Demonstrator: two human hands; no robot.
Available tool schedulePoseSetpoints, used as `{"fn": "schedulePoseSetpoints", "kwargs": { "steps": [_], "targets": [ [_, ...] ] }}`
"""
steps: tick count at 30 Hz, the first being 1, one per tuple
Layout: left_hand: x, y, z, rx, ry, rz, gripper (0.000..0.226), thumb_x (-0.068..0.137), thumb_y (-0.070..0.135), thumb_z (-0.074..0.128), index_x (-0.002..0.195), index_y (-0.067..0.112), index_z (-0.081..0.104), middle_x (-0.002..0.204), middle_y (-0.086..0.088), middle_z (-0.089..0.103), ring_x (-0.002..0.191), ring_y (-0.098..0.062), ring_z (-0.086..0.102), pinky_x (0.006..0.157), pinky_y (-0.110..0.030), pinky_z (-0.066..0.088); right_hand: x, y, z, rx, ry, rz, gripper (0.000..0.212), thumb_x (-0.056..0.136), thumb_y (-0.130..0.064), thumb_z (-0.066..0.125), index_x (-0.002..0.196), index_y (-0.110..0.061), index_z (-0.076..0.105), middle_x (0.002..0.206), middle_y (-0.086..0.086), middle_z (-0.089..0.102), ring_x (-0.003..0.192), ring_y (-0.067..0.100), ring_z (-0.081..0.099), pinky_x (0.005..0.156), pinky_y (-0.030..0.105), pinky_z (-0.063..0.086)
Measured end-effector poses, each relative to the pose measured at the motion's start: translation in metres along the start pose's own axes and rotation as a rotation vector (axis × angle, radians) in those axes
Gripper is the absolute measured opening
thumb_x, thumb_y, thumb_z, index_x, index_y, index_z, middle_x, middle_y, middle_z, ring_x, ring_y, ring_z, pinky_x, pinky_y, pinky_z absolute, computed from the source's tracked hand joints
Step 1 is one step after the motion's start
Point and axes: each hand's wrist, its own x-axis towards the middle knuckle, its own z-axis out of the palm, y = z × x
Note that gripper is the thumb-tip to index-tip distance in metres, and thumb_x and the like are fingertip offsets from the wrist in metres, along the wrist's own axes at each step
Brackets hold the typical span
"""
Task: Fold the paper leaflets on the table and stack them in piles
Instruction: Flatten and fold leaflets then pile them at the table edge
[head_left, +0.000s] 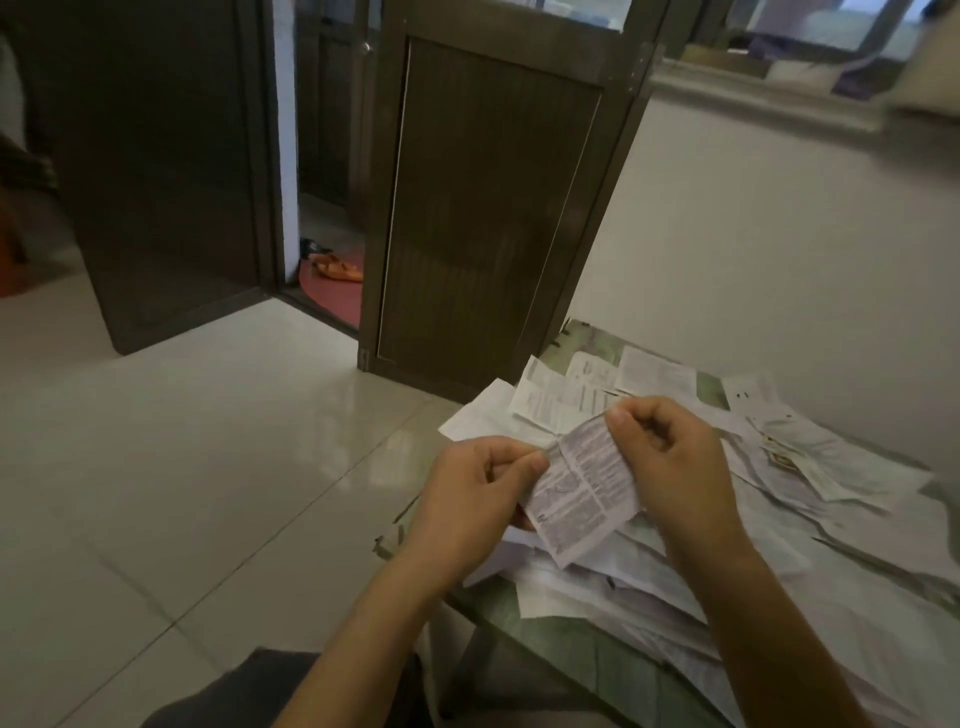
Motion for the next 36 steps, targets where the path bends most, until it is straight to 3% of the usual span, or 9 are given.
{"fn": "schedulePoseSetpoints", "kwargs": {
  "steps": [6, 11, 15, 22, 25, 28, 30, 33, 36],
  "targets": [
    [0.007, -0.008, 0.001, 0.027, 0.272, 0.023, 0.019, 0.087, 0.018, 0.063, 0.069, 0.025, 0.066, 0.062, 0.013, 0.068, 0.061, -0.003, 0.065, 0.052, -0.012, 0.051, -0.004, 0.003, 0.004, 0.149, -0.008, 0.180, 0.009, 0.092, -0.017, 0.055, 0.088, -0.014, 0.062, 0.084, 0.004, 0.070, 0.073, 0.014, 0.069, 0.061, 0.021, 0.056],
    [0.005, -0.006, 0.004, -0.102, 0.237, -0.055, 0.015, 0.089, 0.018, 0.059, 0.075, 0.017, 0.066, 0.074, 0.005, 0.070, 0.066, -0.004, 0.067, 0.055, -0.013, 0.051, -0.011, 0.004, -0.002, 0.187, -0.110, 0.229, 0.008, 0.089, -0.015, 0.060, 0.095, -0.011, 0.063, 0.088, 0.005, 0.072, 0.078, 0.016, 0.071, 0.071, 0.029, 0.058],
    [-0.001, -0.006, 0.010, -0.282, 0.154, -0.162, 0.013, 0.090, 0.022, 0.057, 0.085, 0.013, 0.066, 0.085, 0.002, 0.073, 0.079, -0.012, 0.071, 0.062, -0.020, 0.056, -0.025, 0.010, 0.004, 0.212, 0.045, 0.219, 0.004, 0.089, -0.017, 0.058, 0.092, -0.016, 0.061, 0.089, -0.002, 0.070, 0.077, 0.007, 0.070, 0.063, 0.017, 0.056],
    [-0.003, -0.007, 0.014, -0.123, 0.178, -0.084, 0.014, 0.090, 0.018, 0.056, 0.079, 0.022, 0.065, 0.066, 0.016, 0.070, 0.066, 0.000, 0.068, 0.050, -0.010, 0.048, -0.037, 0.015, 0.010, 0.346, 0.060, 0.244, 0.005, 0.087, -0.011, 0.060, 0.092, -0.010, 0.061, 0.086, 0.002, 0.072, 0.077, 0.012, 0.071, 0.063, 0.022, 0.057],
    [0.000, -0.009, 0.008, -0.035, 0.203, -0.016, 0.014, 0.089, 0.020, 0.059, 0.078, 0.025, 0.065, 0.071, 0.011, 0.071, 0.068, -0.005, 0.069, 0.053, -0.015, 0.053, -0.038, 0.017, 0.006, 0.342, -0.074, 0.287, 0.013, 0.086, -0.008, 0.061, 0.098, -0.012, 0.059, 0.089, 0.002, 0.073, 0.078, 0.013, 0.071, 0.064, 0.025, 0.058],
    [0.002, -0.010, -0.001, 0.090, 0.102, -0.076, 0.015, 0.089, 0.023, 0.059, 0.075, 0.023, 0.064, 0.070, 0.009, 0.070, 0.065, -0.005, 0.068, 0.055, -0.017, 0.054, -0.037, 0.019, 0.002, 0.275, -0.234, 0.259, 0.029, 0.084, -0.002, 0.063, 0.106, -0.020, 0.056, 0.092, -0.001, 0.071, 0.079, 0.010, 0.070, 0.058, 0.021, 0.056],
    [0.004, -0.011, -0.006, 0.184, 0.044, -0.122, 0.023, 0.090, 0.029, 0.057, 0.072, 0.016, 0.064, 0.072, 0.002, 0.069, 0.063, -0.010, 0.066, 0.058, -0.020, 0.054, -0.036, 0.020, 0.000, 0.124, -0.263, 0.173, 0.019, 0.086, -0.004, 0.062, 0.098, -0.018, 0.060, 0.089, -0.002, 0.069, 0.078, 0.008, 0.069, 0.058, 0.021, 0.055],
    [0.007, -0.017, -0.014, 0.284, 0.144, -0.183, 0.040, 0.093, 0.042, 0.046, 0.075, 0.012, 0.065, 0.077, -0.005, 0.067, 0.065, -0.013, 0.062, 0.060, -0.022, 0.051, -0.034, 0.028, 0.002, -0.045, -0.152, 0.110, 0.010, 0.087, -0.011, 0.062, 0.081, -0.018, 0.063, 0.079, 0.004, 0.068, 0.073, 0.018, 0.067, 0.063, 0.030, 0.055],
    [0.011, -0.029, -0.023, 0.522, 0.174, -0.271, 0.040, 0.094, 0.044, 0.044, 0.082, 0.013, 0.066, 0.083, -0.006, 0.067, 0.075, -0.020, 0.064, 0.072, -0.032, 0.054, -0.033, 0.033, 0.008, 0.082, 0.049, 0.218, 0.010, 0.088, -0.010, 0.061, 0.082, -0.018, 0.060, 0.084, 0.007, 0.066, 0.079, 0.025, 0.065, 0.064, 0.033, 0.055]
  ]
}}
